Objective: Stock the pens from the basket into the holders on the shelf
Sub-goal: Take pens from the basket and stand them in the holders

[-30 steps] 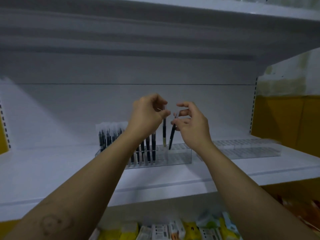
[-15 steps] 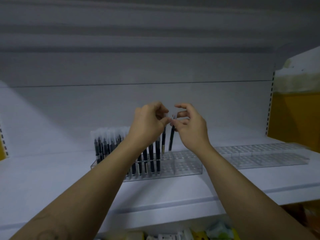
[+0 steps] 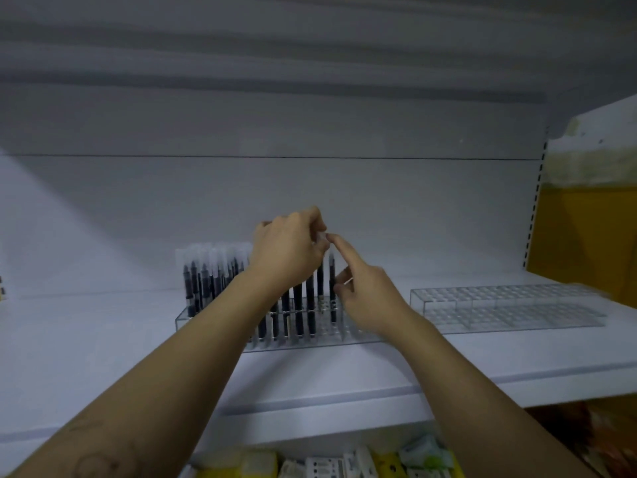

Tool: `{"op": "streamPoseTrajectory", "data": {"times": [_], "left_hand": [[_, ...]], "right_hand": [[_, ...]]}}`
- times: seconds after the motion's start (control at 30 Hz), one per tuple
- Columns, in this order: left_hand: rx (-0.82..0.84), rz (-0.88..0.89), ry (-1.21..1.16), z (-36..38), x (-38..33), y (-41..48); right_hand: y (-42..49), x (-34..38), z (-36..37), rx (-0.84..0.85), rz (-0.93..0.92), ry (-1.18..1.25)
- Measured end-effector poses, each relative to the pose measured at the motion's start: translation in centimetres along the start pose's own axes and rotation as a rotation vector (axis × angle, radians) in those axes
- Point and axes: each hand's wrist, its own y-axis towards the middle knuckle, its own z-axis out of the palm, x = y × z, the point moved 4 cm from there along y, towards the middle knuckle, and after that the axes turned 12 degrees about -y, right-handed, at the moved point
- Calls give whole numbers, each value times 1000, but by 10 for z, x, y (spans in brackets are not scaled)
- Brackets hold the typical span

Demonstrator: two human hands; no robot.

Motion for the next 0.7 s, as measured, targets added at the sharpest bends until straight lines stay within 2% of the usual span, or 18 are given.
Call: {"op": "streamPoseTrajectory", "data": {"times": [0.2,0.43,0.7], "left_hand": [[23,-99,-57,-4,1,6],[151,-72,-70,-9,-4,11],[153,-138,-181,-8,-2,16]], "right_hand": [[-6,4,-3,18,16,-10],[-12,10,-2,4,40,-10],[-15,11,-6,44,72,24]]}}
